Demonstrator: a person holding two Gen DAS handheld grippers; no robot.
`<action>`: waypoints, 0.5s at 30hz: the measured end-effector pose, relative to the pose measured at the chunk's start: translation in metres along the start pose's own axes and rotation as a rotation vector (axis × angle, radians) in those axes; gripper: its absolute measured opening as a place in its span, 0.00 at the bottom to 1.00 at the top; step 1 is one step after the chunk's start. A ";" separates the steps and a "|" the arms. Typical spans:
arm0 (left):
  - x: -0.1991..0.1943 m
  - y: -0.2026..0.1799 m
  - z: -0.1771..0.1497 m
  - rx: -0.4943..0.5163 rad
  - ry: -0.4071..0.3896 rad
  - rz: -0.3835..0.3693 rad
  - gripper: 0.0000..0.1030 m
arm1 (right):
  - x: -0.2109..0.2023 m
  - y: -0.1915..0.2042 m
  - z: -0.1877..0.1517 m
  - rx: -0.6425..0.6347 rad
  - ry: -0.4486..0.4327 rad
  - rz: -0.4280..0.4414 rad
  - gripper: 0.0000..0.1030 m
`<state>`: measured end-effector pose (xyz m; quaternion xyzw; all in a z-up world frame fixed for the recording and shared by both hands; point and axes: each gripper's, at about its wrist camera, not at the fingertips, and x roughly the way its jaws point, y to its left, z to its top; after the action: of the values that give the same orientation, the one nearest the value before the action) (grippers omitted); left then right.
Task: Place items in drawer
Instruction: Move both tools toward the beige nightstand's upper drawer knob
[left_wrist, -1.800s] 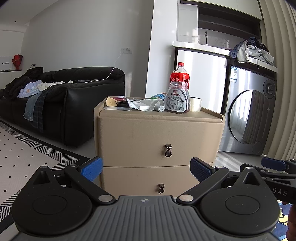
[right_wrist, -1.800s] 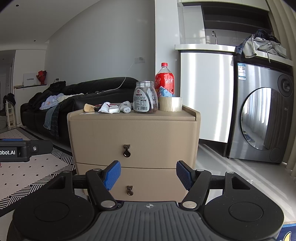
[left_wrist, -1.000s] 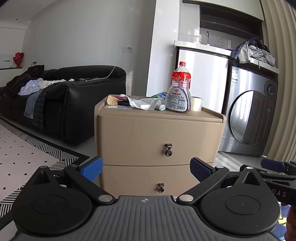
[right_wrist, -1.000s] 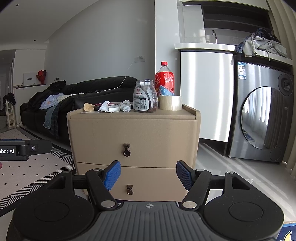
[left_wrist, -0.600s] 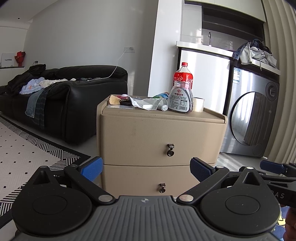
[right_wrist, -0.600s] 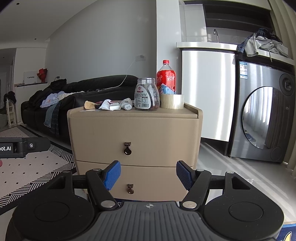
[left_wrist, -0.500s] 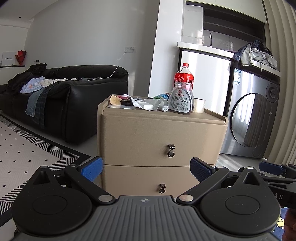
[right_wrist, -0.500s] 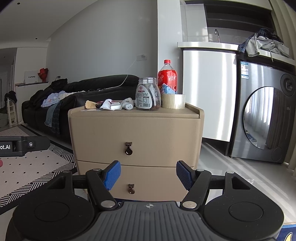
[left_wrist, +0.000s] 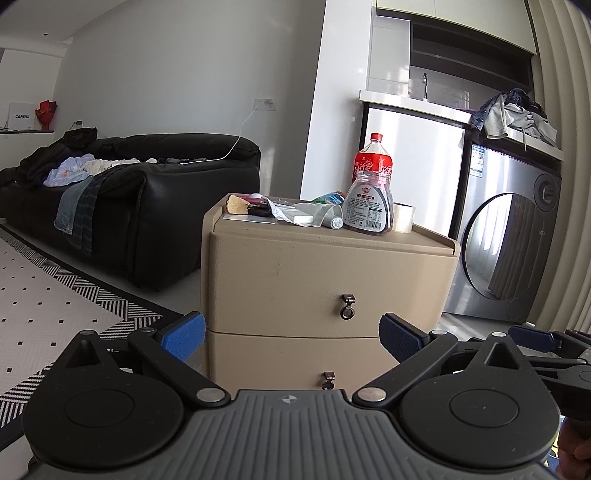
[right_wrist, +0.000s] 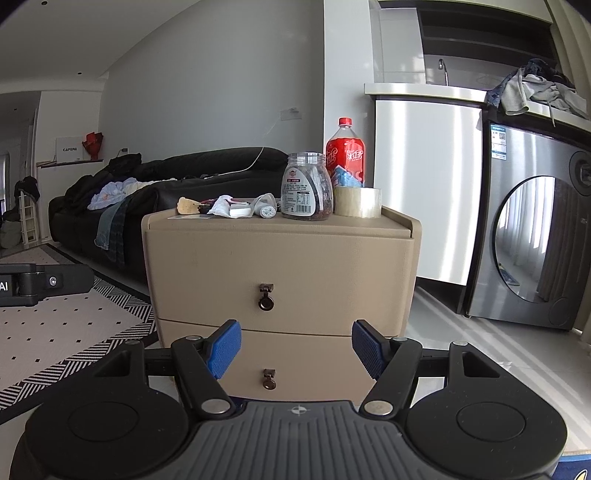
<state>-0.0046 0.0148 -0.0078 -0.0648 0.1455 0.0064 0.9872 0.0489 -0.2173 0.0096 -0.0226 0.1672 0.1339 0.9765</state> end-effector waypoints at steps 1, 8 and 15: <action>0.000 0.000 0.000 0.001 0.000 0.004 1.00 | 0.001 0.000 0.000 0.002 0.000 -0.001 0.68; -0.001 0.003 -0.002 0.002 -0.009 0.009 1.00 | 0.008 0.000 0.001 0.006 -0.004 0.006 0.68; 0.000 0.007 -0.003 0.001 -0.018 0.006 1.00 | 0.019 0.004 0.000 0.002 -0.004 0.017 0.68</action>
<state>-0.0052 0.0214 -0.0116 -0.0637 0.1366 0.0099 0.9885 0.0646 -0.2087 0.0030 -0.0198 0.1655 0.1420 0.9757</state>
